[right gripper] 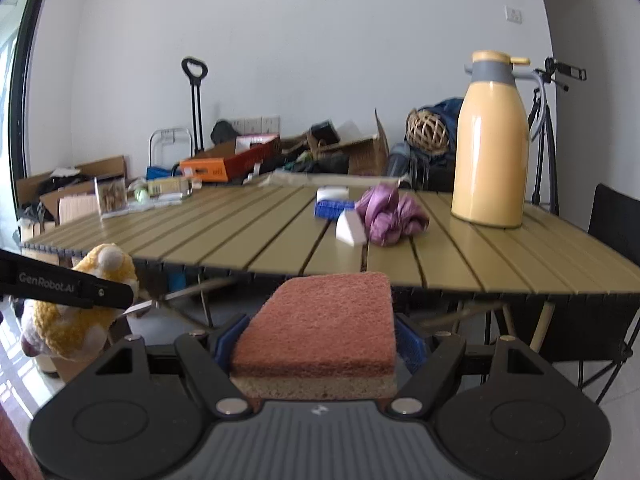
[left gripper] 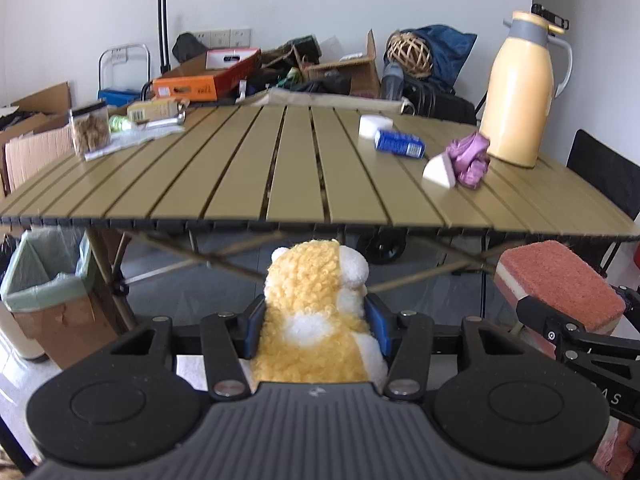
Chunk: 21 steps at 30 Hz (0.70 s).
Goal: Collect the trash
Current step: 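Carry the hamster and sponge with both tools down over the black bin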
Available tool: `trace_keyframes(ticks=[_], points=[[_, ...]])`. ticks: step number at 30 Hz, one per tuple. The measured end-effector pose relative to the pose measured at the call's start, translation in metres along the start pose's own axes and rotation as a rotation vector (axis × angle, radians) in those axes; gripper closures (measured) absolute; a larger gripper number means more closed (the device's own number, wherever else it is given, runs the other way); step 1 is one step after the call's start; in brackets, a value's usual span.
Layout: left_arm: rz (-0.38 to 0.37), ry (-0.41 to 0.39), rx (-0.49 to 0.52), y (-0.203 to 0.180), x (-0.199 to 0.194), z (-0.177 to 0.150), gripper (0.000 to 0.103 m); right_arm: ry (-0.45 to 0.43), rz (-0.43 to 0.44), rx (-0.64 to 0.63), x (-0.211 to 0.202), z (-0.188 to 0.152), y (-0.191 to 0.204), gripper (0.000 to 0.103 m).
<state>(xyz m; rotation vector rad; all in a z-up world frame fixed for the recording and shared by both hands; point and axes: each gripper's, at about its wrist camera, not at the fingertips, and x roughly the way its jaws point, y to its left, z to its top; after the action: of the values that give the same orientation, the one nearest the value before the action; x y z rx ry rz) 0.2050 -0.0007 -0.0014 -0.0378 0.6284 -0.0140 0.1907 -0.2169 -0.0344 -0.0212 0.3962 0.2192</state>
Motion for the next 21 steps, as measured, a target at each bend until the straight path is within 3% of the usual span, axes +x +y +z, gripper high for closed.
trace_keyframes(ticks=[21], points=[[0.033, 0.164, -0.004, 0.013, 0.046, -0.053, 0.052, 0.345, -0.027, 0.025, 0.04, -0.059, 0.008, 0.027]])
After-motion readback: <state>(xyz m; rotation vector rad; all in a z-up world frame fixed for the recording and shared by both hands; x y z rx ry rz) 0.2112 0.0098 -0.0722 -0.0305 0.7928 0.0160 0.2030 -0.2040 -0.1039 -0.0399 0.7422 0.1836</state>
